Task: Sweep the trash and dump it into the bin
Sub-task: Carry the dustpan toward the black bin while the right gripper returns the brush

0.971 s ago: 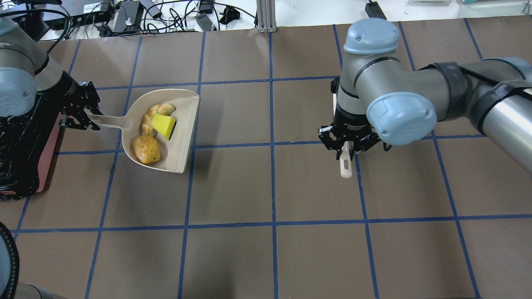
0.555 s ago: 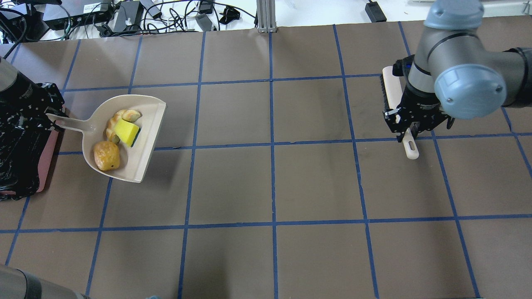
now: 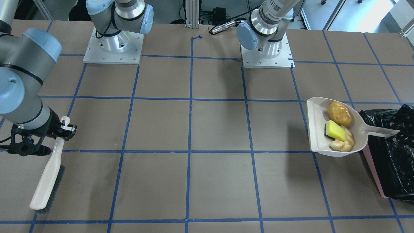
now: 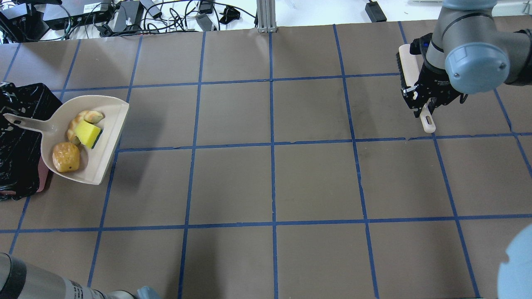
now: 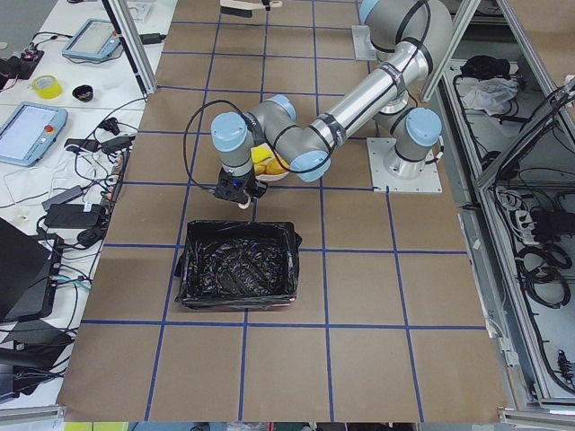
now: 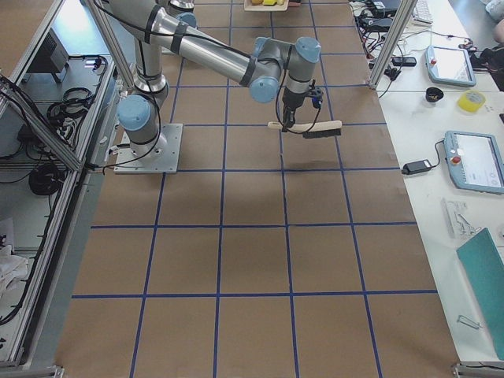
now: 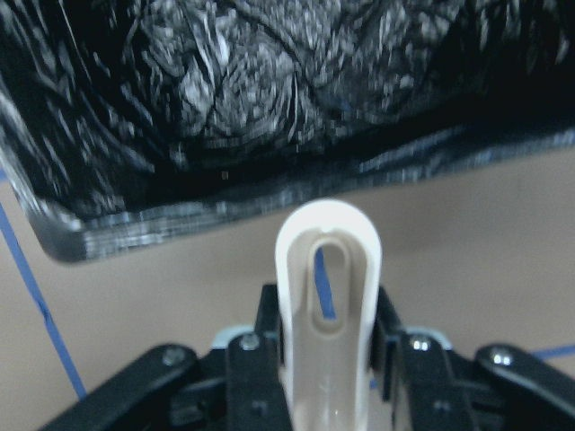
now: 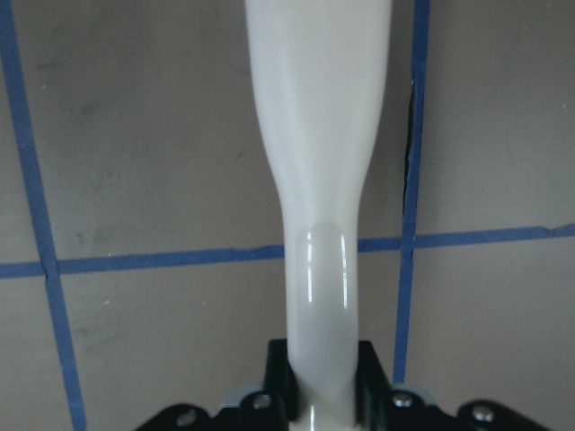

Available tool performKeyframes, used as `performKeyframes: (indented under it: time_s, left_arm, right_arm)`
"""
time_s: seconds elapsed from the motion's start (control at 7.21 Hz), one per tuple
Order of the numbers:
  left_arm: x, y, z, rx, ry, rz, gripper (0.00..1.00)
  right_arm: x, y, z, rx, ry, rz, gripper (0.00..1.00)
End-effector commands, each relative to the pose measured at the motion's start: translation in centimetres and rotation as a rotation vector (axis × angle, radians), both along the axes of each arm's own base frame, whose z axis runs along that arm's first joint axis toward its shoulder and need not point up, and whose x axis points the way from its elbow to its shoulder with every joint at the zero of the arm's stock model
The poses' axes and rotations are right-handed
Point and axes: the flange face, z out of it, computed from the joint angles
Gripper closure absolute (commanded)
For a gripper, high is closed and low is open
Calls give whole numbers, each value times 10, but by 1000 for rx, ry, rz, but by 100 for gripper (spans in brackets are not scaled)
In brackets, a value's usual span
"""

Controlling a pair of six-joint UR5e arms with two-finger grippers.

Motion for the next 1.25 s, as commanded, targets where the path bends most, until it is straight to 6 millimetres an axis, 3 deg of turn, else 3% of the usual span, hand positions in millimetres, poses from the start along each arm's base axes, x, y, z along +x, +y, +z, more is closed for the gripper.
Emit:
performKeyframes:
  time_s: [0.0, 0.42, 0.69, 1.11]
  left_arm:
    - [45, -25, 30, 28, -31, 25, 100]
    - [97, -64, 42, 1, -63, 57, 100]
    - [149, -66, 53, -5, -97, 103, 100]
    - [185, -77, 49, -19, -144, 125, 100]
  right_arm:
    - [-46, -28, -34, 30, -68, -8, 100]
    - [-58, -28, -53, 58, -109, -16, 100]
    - [-67, -20, -60, 101, -124, -21, 100]
    - [-64, -8, -73, 138, -135, -22, 100]
